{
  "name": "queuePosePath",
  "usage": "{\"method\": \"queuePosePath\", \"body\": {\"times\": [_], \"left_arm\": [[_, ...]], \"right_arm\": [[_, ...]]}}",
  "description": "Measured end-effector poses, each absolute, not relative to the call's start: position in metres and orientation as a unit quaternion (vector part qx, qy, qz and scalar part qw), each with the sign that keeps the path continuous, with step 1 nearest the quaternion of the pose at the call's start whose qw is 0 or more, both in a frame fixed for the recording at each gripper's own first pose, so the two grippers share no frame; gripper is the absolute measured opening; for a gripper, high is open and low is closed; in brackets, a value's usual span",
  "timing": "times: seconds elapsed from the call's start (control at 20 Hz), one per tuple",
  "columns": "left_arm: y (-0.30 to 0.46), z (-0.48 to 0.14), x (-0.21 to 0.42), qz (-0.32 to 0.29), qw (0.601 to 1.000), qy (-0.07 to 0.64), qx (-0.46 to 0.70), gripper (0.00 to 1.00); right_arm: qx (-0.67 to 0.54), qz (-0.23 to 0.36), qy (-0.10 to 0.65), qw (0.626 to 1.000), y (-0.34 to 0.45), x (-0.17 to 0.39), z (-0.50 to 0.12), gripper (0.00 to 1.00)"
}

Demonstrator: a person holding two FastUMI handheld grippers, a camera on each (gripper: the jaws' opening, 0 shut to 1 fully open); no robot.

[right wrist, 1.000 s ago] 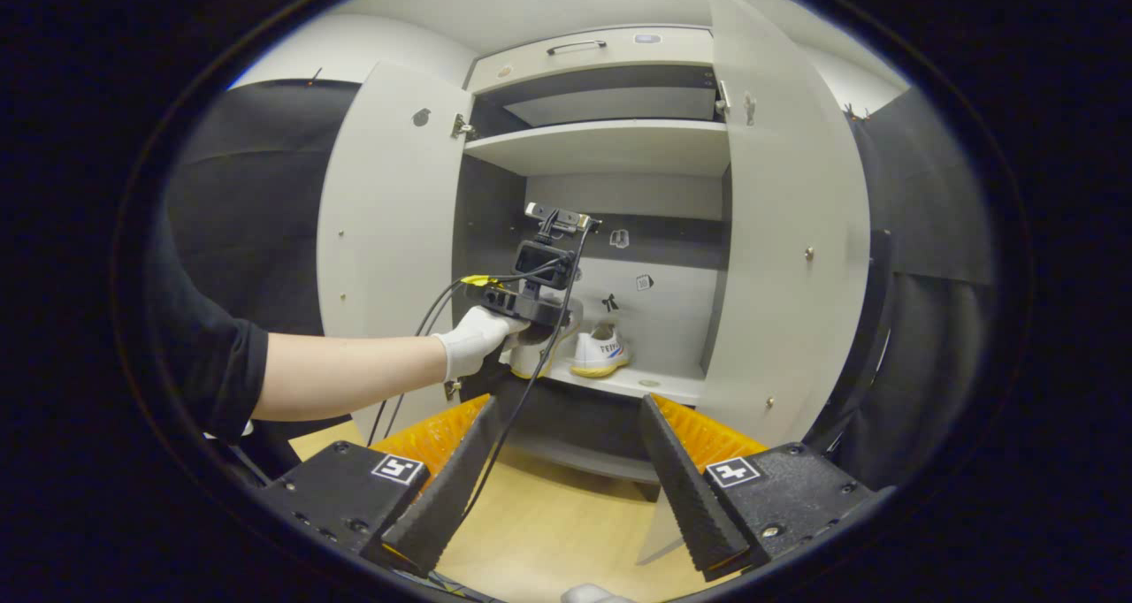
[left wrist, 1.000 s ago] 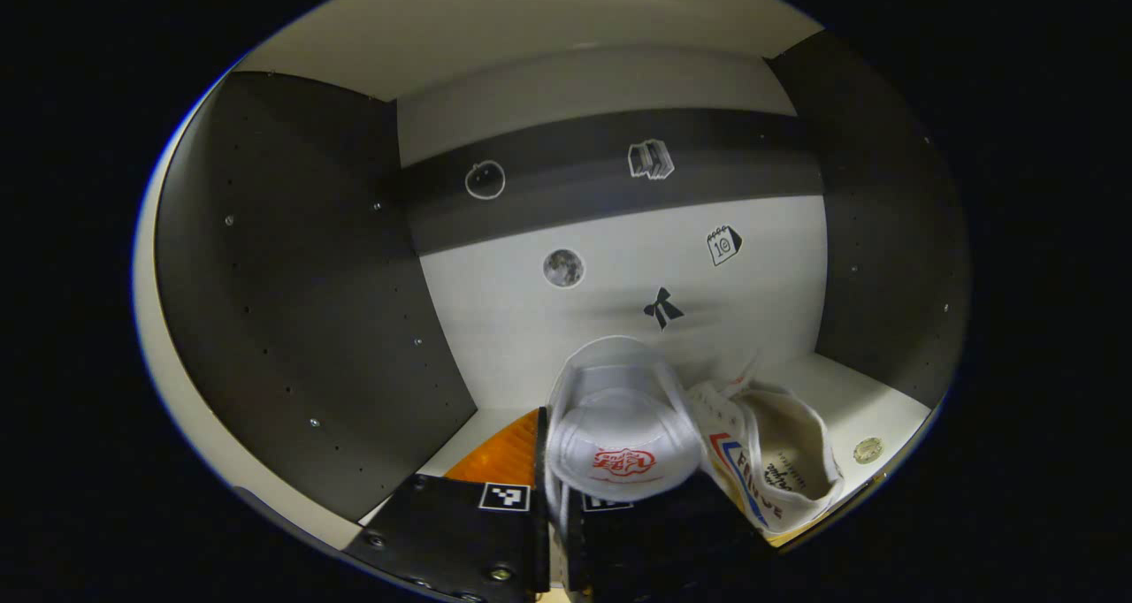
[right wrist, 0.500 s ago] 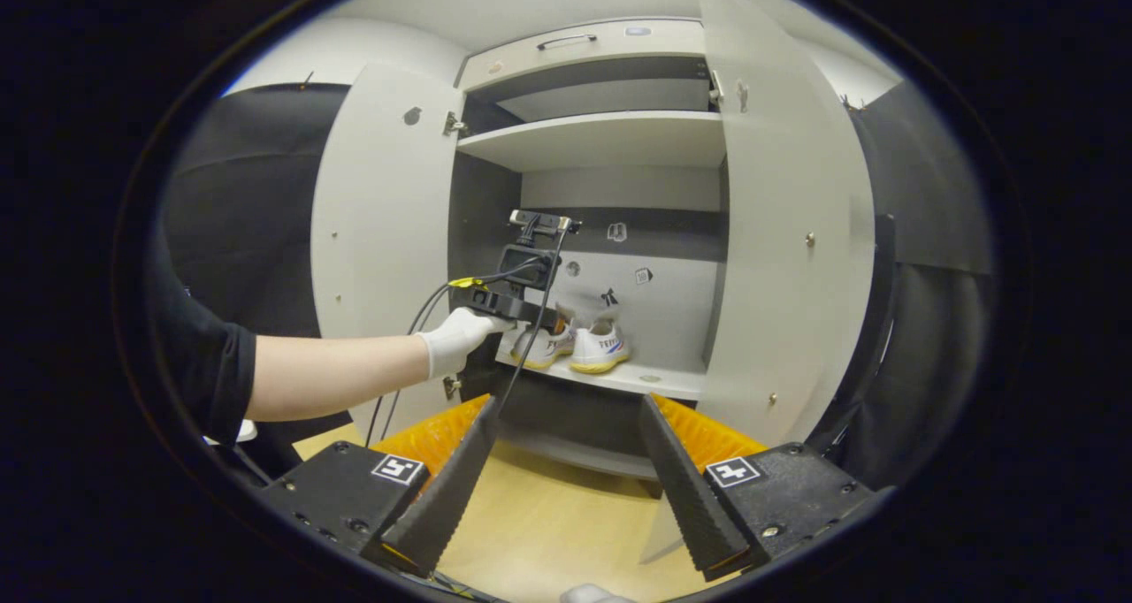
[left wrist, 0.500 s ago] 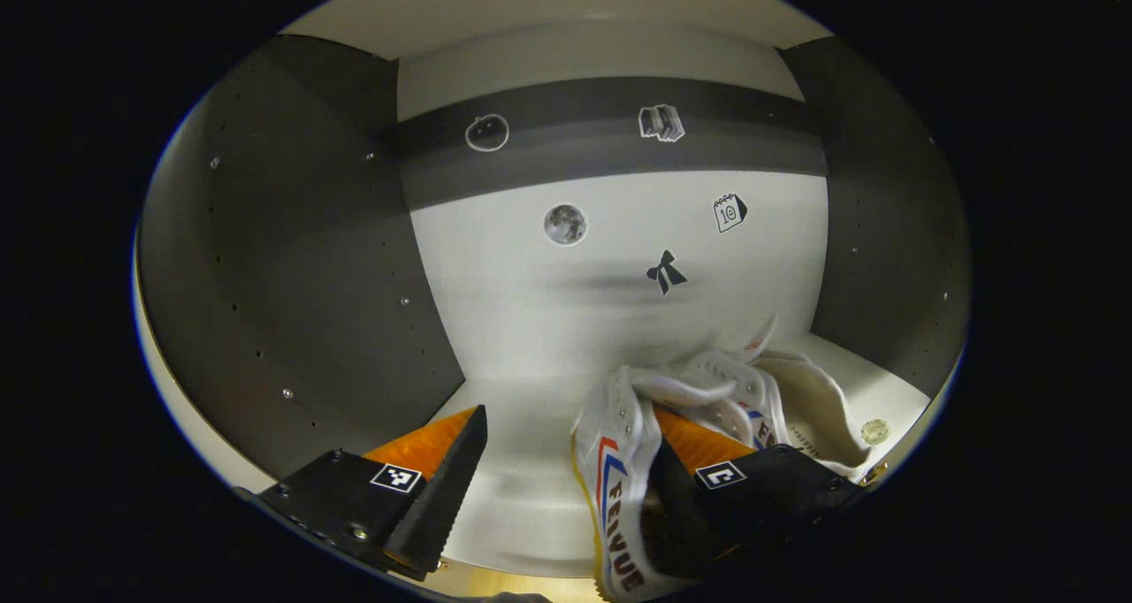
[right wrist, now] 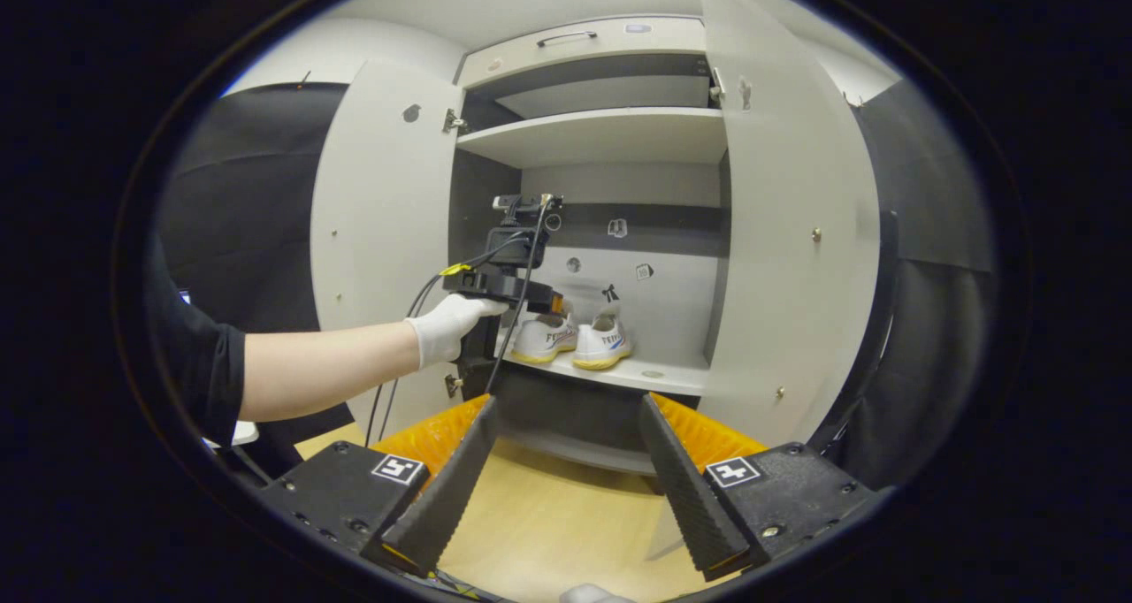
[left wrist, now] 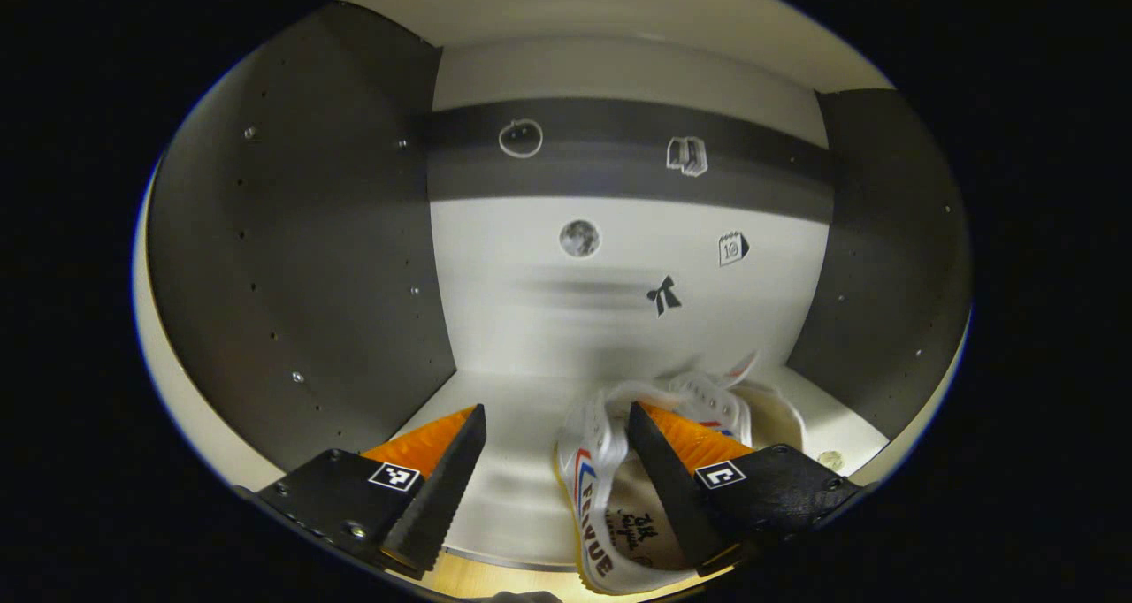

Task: Grab one shoe with the right hand and put it into the shoe cabinet, grab the other shoe with the left hand and put it into the shoe cabinet; then close the right door with the right hand and the left door with the left hand.

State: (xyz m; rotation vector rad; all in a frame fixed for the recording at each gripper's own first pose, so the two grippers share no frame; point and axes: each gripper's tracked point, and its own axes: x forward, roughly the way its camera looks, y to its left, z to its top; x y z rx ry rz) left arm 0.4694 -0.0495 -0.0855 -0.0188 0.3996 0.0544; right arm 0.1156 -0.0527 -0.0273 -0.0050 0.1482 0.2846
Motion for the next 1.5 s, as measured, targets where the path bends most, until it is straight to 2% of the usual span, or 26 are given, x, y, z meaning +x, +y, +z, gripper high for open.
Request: {"method": "queuePosePath", "body": {"times": [0.2,0.45,0.75,0.8,0.85,0.95,1.1,1.15,1.2,1.5], "left_arm": [[-0.043,-0.079,0.453,0.033,0.982,0.187,-0.006,0.97],[-0.049,-0.055,0.416,0.021,0.991,0.130,0.004,0.97],[-0.072,-0.021,0.331,-0.013,0.997,0.070,0.023,0.96],[-0.074,-0.019,0.317,-0.018,0.997,0.062,0.030,1.00],[-0.078,-0.020,0.304,-0.027,0.997,0.062,0.034,0.96],[-0.083,-0.017,0.274,-0.038,0.997,0.059,0.032,0.96],[-0.076,-0.013,0.224,-0.031,0.998,0.049,0.028,0.96],[-0.072,-0.012,0.211,-0.025,0.998,0.047,0.031,1.00],[-0.065,-0.014,0.195,-0.016,0.998,0.049,0.031,0.96],[-0.046,-0.024,0.121,0.027,0.998,0.041,0.031,0.96]], "right_arm": [[-0.004,0.135,0.068,0.989,-0.054,0.115,-0.024,1.00],[-0.003,0.115,0.058,0.992,-0.066,0.117,-0.018,1.00],[0.005,0.077,0.054,0.996,-0.088,0.110,-0.018,1.00],[0.005,0.070,0.056,0.996,-0.092,0.108,-0.019,1.00],[0.003,0.063,0.056,0.996,-0.097,0.106,-0.020,1.00],[0.000,0.050,0.055,0.997,-0.106,0.099,-0.020,1.00],[0.001,0.029,0.049,0.998,-0.119,0.090,-0.019,1.00],[0.001,0.024,0.051,0.998,-0.121,0.087,-0.022,1.00],[0.002,0.024,0.054,0.998,-0.122,0.085,-0.025,1.00],[0.023,-0.004,0.073,0.997,-0.140,0.071,-0.041,1.00]]}}
